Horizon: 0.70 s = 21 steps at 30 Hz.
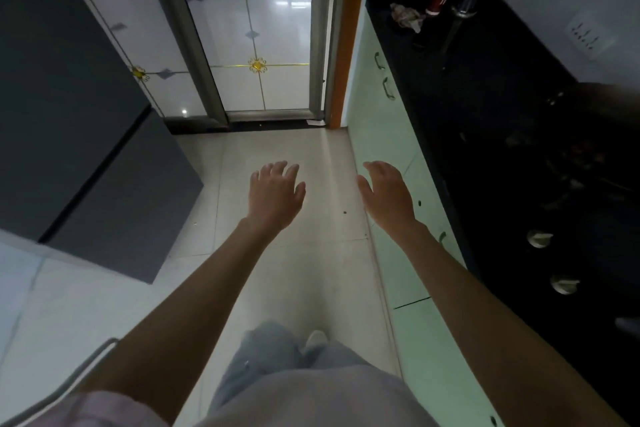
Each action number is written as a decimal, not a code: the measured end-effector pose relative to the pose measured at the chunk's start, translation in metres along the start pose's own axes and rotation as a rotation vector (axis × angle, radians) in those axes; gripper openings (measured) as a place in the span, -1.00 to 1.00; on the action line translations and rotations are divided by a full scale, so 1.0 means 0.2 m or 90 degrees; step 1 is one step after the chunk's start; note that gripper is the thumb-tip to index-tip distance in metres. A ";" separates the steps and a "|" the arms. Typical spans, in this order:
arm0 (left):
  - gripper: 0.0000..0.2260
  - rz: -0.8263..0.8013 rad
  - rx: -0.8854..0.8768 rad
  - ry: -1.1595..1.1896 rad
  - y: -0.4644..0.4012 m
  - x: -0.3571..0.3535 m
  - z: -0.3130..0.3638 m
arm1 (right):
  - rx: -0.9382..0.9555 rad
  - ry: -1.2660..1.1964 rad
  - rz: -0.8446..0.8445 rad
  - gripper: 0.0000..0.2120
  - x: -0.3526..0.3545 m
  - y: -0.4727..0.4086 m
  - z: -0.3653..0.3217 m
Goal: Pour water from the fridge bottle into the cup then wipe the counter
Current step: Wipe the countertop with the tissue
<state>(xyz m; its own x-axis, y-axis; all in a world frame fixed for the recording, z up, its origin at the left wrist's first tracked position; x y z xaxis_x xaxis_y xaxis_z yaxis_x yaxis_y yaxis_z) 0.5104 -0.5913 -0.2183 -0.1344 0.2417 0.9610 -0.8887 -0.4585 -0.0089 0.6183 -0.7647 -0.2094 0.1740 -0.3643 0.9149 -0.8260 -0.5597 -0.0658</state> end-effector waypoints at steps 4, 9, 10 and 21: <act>-0.60 -0.026 0.004 0.007 -0.26 -0.07 -0.02 | -0.029 -0.009 -0.034 -0.60 -0.09 -0.23 0.08; -0.59 -0.040 -0.018 0.007 -0.67 -0.12 -0.09 | -0.060 -0.002 -0.044 -0.59 -0.19 -0.60 0.14; -0.59 -0.041 -0.019 0.012 -0.78 -0.12 -0.11 | -0.062 0.002 -0.044 -0.58 -0.20 -0.69 0.14; -0.58 -0.066 -0.106 -0.004 -1.83 -0.05 -0.19 | -0.096 0.041 0.021 -0.60 -0.21 -1.64 0.13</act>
<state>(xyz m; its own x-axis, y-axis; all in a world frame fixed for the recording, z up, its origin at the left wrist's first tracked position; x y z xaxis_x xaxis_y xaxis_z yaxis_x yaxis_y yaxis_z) 0.8198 -0.3940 -0.2354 -0.0368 0.2750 0.9607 -0.9580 -0.2832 0.0443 0.8959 -0.5850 -0.2376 0.1152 -0.3292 0.9372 -0.9024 -0.4292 -0.0398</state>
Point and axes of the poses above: each hand's wrist, its own y-axis away from the middle knuckle, its own x-axis out of the back of the hand, z = x × y, the point moved 5 cm from there along -y, towards the middle knuckle, and after that the axes turned 3 degrees about y, right-handed, at the moved point
